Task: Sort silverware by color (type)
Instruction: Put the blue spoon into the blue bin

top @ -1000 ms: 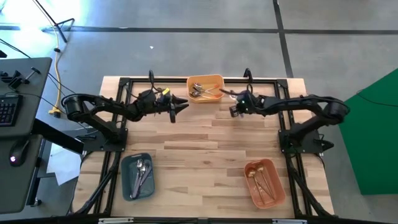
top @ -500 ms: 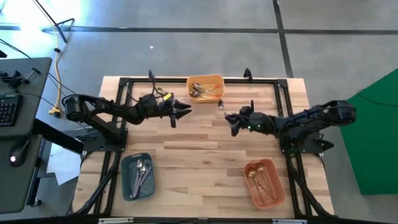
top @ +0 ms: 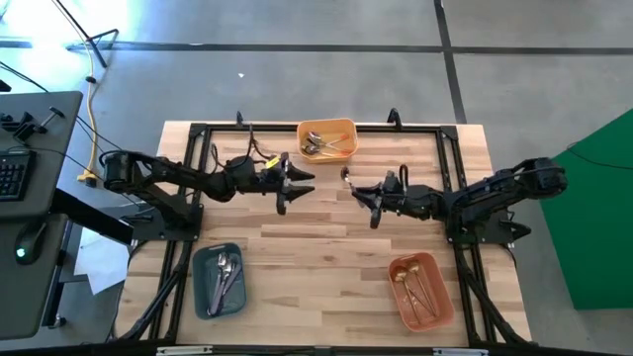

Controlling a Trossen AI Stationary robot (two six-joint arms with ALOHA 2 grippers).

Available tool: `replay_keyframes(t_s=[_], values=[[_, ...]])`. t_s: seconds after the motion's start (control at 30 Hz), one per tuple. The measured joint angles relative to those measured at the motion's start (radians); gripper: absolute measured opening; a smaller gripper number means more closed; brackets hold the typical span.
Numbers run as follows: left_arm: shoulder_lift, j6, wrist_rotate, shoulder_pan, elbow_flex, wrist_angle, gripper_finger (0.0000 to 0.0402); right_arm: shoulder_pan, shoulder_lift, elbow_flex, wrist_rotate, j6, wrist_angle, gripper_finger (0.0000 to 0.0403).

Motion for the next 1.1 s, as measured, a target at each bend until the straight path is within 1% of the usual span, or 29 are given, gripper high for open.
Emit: replay_keyframes(t_s=[0.13, 0.23, 0.3, 0.37, 0.47, 0.53, 0.63, 0.77, 1.0, 1.1], values=[[0.036, 0.007, 0.000, -0.018, 0.055, -0.043, 0.0201, 0.022, 0.000, 0.000, -0.026, -0.036, 0.071, 0.0032], [0.099, 0.013, 0.003, -0.025, 0.100, -0.038, 0.0210, 0.035, 0.000, 0.001, -0.028, -0.069, 0.105, 0.0032], [0.154, 0.027, 0.023, -0.032, 0.136, -0.025, 0.0211, 0.043, 0.000, 0.001, -0.028, -0.090, 0.120, 0.0032], [0.214, 0.034, 0.083, -0.036, 0.165, 0.034, 0.0211, 0.049, 0.000, 0.001, -0.028, -0.110, 0.134, 0.0032], [0.306, 0.014, 0.180, -0.038, 0.210, 0.183, 0.0211, 0.058, 0.000, 0.001, -0.039, -0.140, 0.154, 0.0032], [0.358, -0.024, 0.184, -0.038, 0.236, 0.258, 0.0211, 0.063, 0.000, 0.002, -0.045, -0.159, 0.168, 0.0032], [0.419, -0.083, 0.184, -0.032, 0.279, 0.323, 0.0211, 0.073, 0.000, 0.002, -0.052, -0.183, 0.179, 0.0032], [0.467, -0.119, 0.240, -0.033, 0.339, 0.368, 0.0211, 0.075, 0.000, 0.002, -0.059, -0.194, 0.183, 0.0032], [0.496, -0.121, 0.253, -0.037, 0.409, 0.372, 0.0211, 0.075, 0.000, 0.002, -0.077, -0.194, 0.190, 0.0032], [0.502, -0.129, 0.312, -0.037, 0.430, 0.369, 0.0211, 0.075, 0.000, 0.002, -0.080, -0.194, 0.190, 0.0032]])
